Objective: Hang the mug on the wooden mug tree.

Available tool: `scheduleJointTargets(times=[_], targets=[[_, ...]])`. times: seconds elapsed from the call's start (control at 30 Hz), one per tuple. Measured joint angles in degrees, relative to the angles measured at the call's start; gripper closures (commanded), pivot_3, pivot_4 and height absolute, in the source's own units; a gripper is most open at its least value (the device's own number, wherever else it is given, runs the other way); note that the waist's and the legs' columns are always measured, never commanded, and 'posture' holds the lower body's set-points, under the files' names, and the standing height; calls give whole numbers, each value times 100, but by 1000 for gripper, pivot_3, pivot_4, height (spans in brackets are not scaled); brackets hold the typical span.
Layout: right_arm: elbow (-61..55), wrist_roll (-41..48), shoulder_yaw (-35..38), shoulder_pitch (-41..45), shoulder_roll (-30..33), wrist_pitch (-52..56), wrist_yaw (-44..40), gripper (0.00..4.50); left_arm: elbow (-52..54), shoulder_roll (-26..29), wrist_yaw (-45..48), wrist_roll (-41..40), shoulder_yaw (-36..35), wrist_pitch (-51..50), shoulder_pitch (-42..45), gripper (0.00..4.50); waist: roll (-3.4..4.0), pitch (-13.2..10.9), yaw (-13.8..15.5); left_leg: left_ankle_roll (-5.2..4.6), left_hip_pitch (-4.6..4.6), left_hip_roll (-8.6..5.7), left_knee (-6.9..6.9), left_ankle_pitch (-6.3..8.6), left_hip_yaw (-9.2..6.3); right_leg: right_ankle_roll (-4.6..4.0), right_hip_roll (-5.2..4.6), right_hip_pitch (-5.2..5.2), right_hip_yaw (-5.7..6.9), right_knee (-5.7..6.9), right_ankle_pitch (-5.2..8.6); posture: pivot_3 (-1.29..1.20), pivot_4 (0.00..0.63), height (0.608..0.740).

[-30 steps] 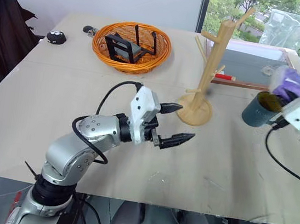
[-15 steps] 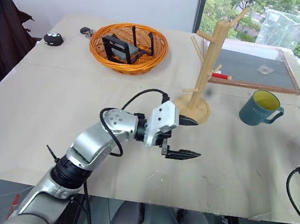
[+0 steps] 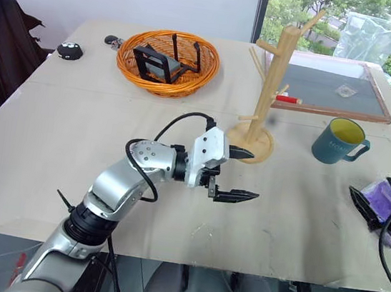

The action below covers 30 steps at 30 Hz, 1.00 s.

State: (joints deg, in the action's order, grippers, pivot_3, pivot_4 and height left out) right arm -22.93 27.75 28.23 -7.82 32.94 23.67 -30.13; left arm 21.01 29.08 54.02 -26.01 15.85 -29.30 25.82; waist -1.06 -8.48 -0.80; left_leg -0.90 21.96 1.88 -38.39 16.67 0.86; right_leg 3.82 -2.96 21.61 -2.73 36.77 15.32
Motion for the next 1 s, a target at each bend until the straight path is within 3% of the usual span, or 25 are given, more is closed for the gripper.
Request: scheduleJointTargets(times=[0.13, 0.3, 0.8, 0.9, 0.97, 1.0], targets=[[1080, -744, -494, 1005, 33, -174, 562, 35, 97, -163, -225, -64, -70, -105, 2, 0, -1, 0, 36, 2, 6, -4, -1, -1, 9, 0, 0, 3, 10, -1, 0, 0, 150, 737], [2479, -1367, -840, 1648, -42, -624, 853, 35, 163, -261, -526, -150, -274, -293, 12, 0, 3, -1, 50, 27, 20, -4, 5, -15, 15, -1, -1, 15, 12, -4, 1, 0, 150, 737], [5212, -1797, -999, 3262, -145, -1689, 1113, 35, 338, -257, -695, -178, -395, -421, -8, 0, 4, -2, -2, 28, 13, -4, 3, -17, 25, 0, -4, 12, 4, -1, 0, 0, 150, 737], [5786, -1781, -1000, 3598, -147, -1953, 938, 871, 351, -257, -697, -216, -399, -441, -8, 0, 4, -2, -5, 28, 12, -4, 3, -17, 25, 0, -4, 12, 4, -1, -1, 0, 150, 737], [6195, -1765, -1025, 3841, -141, -2079, 725, 2089, 373, -257, -705, -226, -400, -467, -11, 0, 4, -2, -13, 28, 12, -4, 3, -17, 25, 0, -4, 12, 3, -1, -1, 0, 150, 737], [6245, -1764, -1028, 3872, -141, -2091, 694, 2352, 379, -259, -707, -227, -400, -470, -11, 0, 3, -2, -13, 29, 12, -4, 3, -17, 25, 0, -4, 11, 3, -1, -1, 0, 150, 737]])
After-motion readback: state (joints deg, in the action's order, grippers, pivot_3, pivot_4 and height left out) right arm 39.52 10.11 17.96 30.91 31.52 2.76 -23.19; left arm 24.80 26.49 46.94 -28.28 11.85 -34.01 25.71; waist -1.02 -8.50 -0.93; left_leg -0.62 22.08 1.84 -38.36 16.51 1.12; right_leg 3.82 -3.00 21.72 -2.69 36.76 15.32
